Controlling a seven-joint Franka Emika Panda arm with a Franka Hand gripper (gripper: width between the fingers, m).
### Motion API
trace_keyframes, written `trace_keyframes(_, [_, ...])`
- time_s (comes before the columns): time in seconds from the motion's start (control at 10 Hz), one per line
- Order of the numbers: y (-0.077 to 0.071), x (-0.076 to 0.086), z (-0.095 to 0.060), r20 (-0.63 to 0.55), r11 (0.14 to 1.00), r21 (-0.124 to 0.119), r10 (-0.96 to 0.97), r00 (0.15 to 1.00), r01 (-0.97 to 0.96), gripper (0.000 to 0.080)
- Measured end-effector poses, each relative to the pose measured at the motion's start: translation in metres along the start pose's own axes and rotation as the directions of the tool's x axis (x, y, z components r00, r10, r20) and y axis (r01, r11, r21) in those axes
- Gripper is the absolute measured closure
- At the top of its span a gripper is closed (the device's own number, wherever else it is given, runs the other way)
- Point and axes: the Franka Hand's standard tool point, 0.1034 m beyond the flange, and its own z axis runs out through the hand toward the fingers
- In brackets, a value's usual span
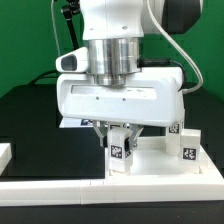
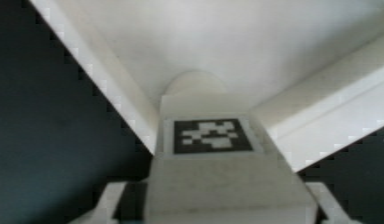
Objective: Assemble square table
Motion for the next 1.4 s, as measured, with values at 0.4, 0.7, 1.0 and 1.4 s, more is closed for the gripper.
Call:
trace_keyframes(0.4, [0.003, 0.001, 0.001, 0.046, 0.733, -0.045, 0.681, 0.731, -0.679, 0.0511])
trace_keyframes(0.7, [0.002, -0.001, 0.002, 0.047, 0.493, -0.061, 0.87, 0.491, -0.868, 0.0509])
trace_keyframes(1.0, [0.0, -0.002, 0.002, 0.044, 0.568, -0.06, 0.823, 0.567, -0.821, 0.0331])
trace_keyframes(1.4, [-0.008, -0.003, -0.001, 0.042, 0.948, -0.057, 0.316, 0.948, -0.313, 0.0152])
